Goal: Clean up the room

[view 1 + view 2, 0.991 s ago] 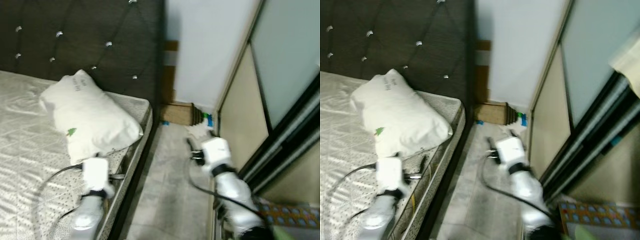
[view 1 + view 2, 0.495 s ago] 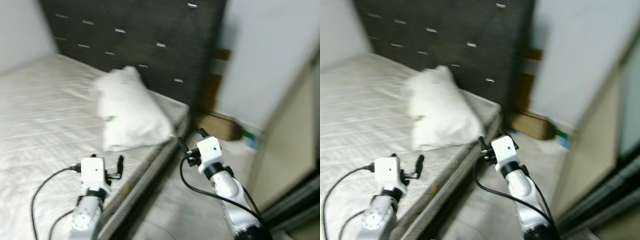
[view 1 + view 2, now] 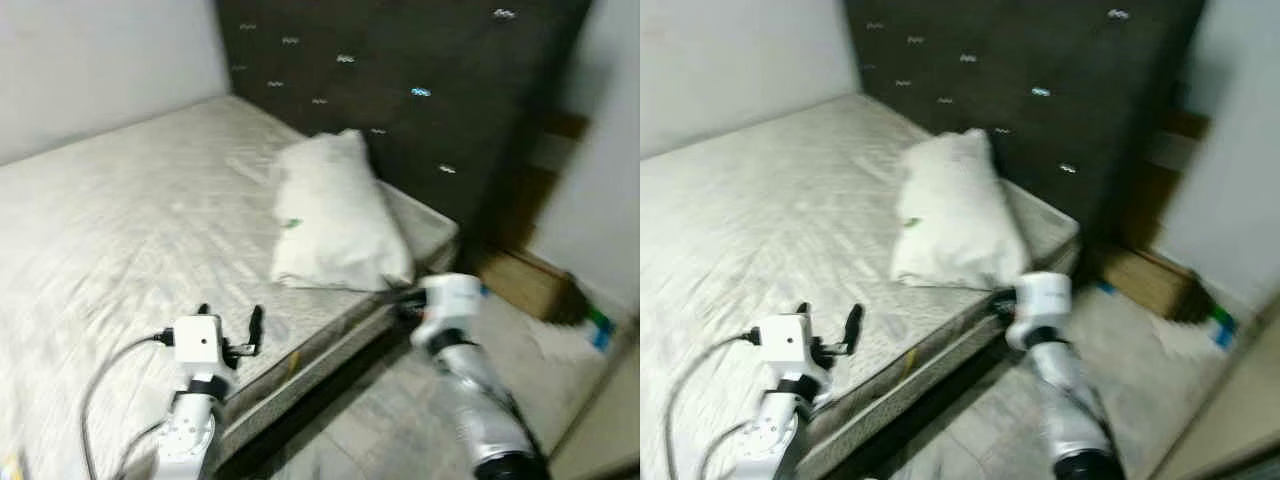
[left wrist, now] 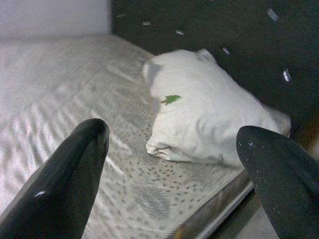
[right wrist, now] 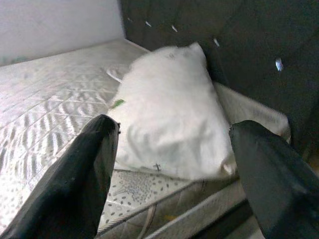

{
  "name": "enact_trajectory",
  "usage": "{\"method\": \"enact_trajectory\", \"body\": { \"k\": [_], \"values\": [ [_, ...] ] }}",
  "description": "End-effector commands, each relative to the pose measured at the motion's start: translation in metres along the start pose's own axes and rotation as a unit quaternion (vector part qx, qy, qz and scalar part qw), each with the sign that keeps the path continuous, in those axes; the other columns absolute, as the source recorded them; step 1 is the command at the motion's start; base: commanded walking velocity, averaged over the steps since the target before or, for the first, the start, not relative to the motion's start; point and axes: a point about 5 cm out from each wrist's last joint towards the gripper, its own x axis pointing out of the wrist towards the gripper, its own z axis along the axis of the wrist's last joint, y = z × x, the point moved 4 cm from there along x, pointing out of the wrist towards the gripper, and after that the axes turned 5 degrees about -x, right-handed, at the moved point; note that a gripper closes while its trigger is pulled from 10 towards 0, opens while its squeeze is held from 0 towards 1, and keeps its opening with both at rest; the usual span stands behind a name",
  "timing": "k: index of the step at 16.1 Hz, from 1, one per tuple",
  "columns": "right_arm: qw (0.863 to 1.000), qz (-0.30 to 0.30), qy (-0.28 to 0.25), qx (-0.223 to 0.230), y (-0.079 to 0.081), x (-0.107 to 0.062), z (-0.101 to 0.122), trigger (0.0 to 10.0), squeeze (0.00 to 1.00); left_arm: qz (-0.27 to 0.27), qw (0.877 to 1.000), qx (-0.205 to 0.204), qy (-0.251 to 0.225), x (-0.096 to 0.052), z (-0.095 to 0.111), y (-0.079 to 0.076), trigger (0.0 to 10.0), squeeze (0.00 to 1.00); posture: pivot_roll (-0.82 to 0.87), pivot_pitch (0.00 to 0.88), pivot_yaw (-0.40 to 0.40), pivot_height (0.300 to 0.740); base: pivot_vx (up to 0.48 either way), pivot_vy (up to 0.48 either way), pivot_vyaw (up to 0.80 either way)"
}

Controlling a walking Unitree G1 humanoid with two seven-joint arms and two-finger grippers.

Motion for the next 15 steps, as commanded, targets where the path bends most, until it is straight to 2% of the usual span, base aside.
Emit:
{"method": "enact_trajectory", "body": {
  "k": [1, 2, 5, 7, 9, 11, 12, 13, 14, 15],
  "values": [
    [0.999, 0.001, 0.001, 0.036, 0.006, 0.005, 0.004, 10.0, 0.0, 0.039, 0.999, -0.027, -0.013, 0.0, 0.008, 0.021, 10.0, 0.0, 0.1, 0.026, -0.031, 0.74, 0.0, 0.0, 0.8],
    [0.999, -0.003, 0.004, 0.041, 0.005, 0.005, 0.003, 10.0, 0.0, 0.049, 0.998, -0.044, -0.018, 0.0, 0.01, 0.025, 10.0, 0.0, 0.1, 0.028, -0.031, 0.74, 0.0, 0.0, 0.8],
    [0.999, 0.001, 0.004, 0.039, 0.005, 0.005, 0.004, 10.0, 0.0, 0.058, 0.997, -0.029, -0.038, -0.001, 0.019, 0.03, 10.0, 0.0, 0.11, 0.029, -0.03, 0.74, 0.0, 0.0, 0.8],
    [0.999, 0.006, 0.008, 0.046, 0.007, 0.005, 0.004, 10.0, 0.0, 0.059, 0.997, -0.038, -0.043, -0.003, 0.021, 0.031, 10.0, 0.0, 0.11, 0.03, -0.028, 0.74, 0.0, 0.0, 0.8],
    [0.999, 0.02, 0.003, 0.042, 0.012, 0.004, 0.006, 10.0, 0.0, 0.061, 0.997, -0.036, -0.041, -0.004, 0.021, 0.032, 10.0, 0.0, 0.11, 0.033, -0.027, 0.74, 0.0, 0.0, 0.2],
    [0.999, 0.037, -0.002, 0.008, 0.019, 0.002, 0.007, 10.0, 0.0, 0.064, 0.997, -0.017, -0.038, -0.006, 0.02, 0.032, 10.0, 0.0, 0.11, 0.036, -0.027, 0.74, 0.0, 0.0, 0.0],
    [0.998, 0.056, -0.021, -0.031, 0.026, 0.001, 0.01, 10.0, 0.0, 0.065, 0.997, -0.013, -0.035, -0.007, 0.02, 0.033, 10.0, 0.0, 0.11, 0.037, -0.028, 0.74, 0.0, 0.0, 0.0],
    [0.996, 0.076, -0.026, -0.03, 0.032, -0.001, 0.011, 10.0, 0.0, 0.065, 0.997, -0.016, -0.028, -0.006, 0.018, 0.033, 10.0, 0.0, 0.11, 0.036, -0.027, 0.74, 0.0, 0.0, 0.0],
    [0.994, 0.079, -0.029, -0.07, 0.033, -0.002, 0.011, 10.0, 0.0, 0.066, 0.997, -0.012, -0.025, -0.006, 0.018, 0.034, 10.0, 0.0, 0.11, 0.035, -0.027, 0.74, 0.0, 0.0, 0.0],
    [0.994, 0.072, -0.025, -0.079, 0.031, -0.002, 0.01, 10.0, 0.0, 0.066, 0.997, -0.011, -0.025, -0.005, 0.018, 0.033, 10.0, 0.0, 0.12, 0.034, -0.027, 0.74, 0.0, 0.0, 0.0]
  ]
}}
